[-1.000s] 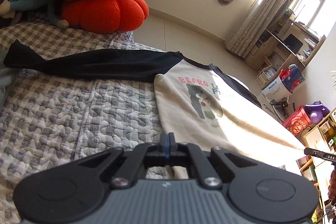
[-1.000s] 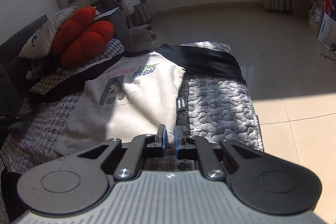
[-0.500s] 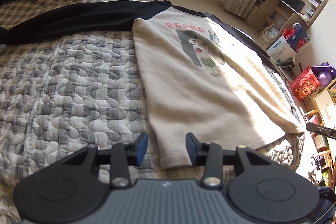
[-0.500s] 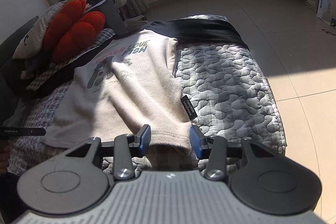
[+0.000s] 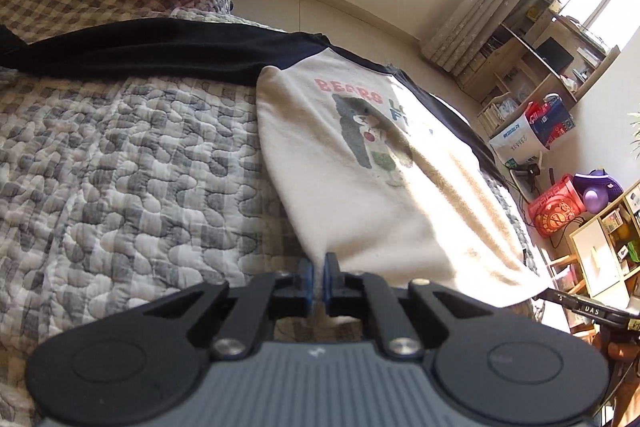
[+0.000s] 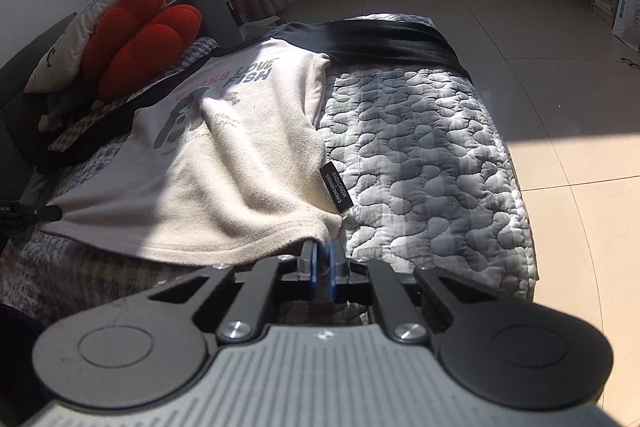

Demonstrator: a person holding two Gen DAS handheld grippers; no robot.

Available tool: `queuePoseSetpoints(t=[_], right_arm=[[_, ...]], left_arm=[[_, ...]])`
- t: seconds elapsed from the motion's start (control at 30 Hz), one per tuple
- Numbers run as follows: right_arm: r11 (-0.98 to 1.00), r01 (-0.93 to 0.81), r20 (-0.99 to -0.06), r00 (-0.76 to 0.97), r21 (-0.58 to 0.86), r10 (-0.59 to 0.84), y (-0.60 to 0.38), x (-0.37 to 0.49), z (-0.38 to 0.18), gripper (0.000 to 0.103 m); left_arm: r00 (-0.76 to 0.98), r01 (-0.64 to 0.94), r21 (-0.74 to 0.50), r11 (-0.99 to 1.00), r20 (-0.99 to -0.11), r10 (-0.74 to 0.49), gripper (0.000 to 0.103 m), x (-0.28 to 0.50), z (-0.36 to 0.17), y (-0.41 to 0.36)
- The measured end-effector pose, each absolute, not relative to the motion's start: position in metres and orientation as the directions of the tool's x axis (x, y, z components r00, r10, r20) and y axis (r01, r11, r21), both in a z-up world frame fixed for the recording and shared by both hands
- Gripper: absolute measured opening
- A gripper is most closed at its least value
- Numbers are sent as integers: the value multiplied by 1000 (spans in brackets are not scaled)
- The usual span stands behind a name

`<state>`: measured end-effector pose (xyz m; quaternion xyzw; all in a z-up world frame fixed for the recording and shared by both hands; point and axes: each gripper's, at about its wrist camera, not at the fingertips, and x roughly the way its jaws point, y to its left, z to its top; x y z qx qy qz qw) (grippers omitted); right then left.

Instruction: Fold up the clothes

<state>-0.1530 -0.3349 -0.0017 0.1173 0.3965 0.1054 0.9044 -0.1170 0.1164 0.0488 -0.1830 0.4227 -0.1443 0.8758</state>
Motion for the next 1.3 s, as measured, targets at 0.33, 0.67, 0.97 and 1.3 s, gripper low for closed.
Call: queuePoseSetpoints(t=[0.33, 0.67, 0.97, 1.3], right_arm=[[956, -284, -753, 611, 80, 244, -296, -172, 37, 6], [953, -302, -786, 592, -11, 178, -290, -163, 38, 17], [973, -207, -723, 656, 105, 218, -290, -107, 23, 55], [974, -40, -706, 683, 222, 189, -309, -17, 0, 55]], left_arm=[[574, 158, -271, 950, -757, -311, 5, -137, 65, 114], [607, 124, -219, 968, -755, -249, 9, -120, 82, 119], [661, 71, -271, 960, -708, -249, 29, -75, 68, 100], [649, -11, -223, 975, -743, -163, 45, 11, 18, 47]])
